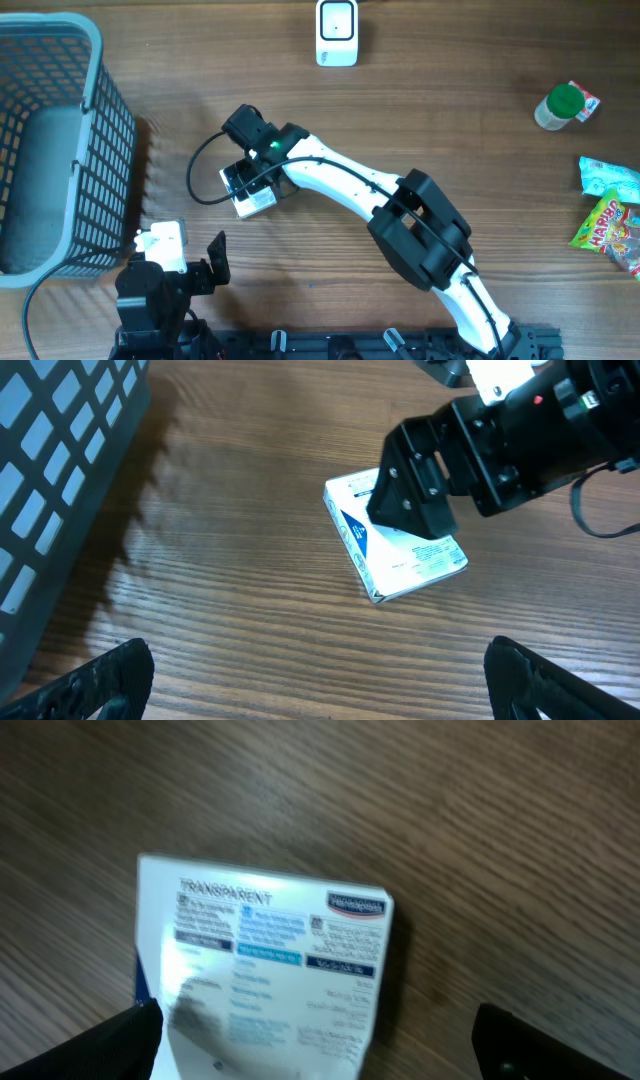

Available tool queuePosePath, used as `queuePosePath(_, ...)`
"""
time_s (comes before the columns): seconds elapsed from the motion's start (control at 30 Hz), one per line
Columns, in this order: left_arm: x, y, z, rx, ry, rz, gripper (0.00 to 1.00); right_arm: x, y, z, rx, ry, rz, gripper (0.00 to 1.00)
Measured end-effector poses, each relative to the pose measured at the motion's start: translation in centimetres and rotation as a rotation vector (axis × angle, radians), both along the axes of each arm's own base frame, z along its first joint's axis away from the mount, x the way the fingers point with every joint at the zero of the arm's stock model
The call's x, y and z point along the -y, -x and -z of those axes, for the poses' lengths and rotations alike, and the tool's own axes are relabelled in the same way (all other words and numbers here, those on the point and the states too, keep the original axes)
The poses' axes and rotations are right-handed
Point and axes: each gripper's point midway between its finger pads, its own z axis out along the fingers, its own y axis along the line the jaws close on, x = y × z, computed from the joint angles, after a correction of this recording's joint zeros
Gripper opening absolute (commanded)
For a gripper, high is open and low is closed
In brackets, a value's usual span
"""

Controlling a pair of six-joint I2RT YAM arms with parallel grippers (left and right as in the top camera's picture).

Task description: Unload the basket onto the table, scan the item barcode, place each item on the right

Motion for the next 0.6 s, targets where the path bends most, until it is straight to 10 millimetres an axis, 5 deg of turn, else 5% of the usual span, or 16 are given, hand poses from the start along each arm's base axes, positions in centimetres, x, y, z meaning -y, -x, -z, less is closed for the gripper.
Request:
queuePosePath(0.23, 0.00, 0.00, 0.00, 0.000, 0.000, 0.000, 1.00, -0.87, 0.35, -0.19, 0.007, -0.018, 0.030, 0.96)
queuePosePath(0.33, 0.00, 0.00, 0.00, 0.000, 0.000, 0.000, 1.00, -1.03, 0.34, -0.25, 0.010, -0.023, 0.035, 0.63)
queuePosePath(0.4, 0.00, 0.00, 0.00, 0.000, 0.000, 0.000, 1.00, -1.12, 0.32, -0.29, 0.011, -0.027, 0.038, 0.51)
queuePosePath(0.6, 0.00, 0.00, 0.00, 0.000, 0.000, 0.000, 1.00, -1.23, 0.70, -0.41, -0.055, -0.068, 0.028, 0.35)
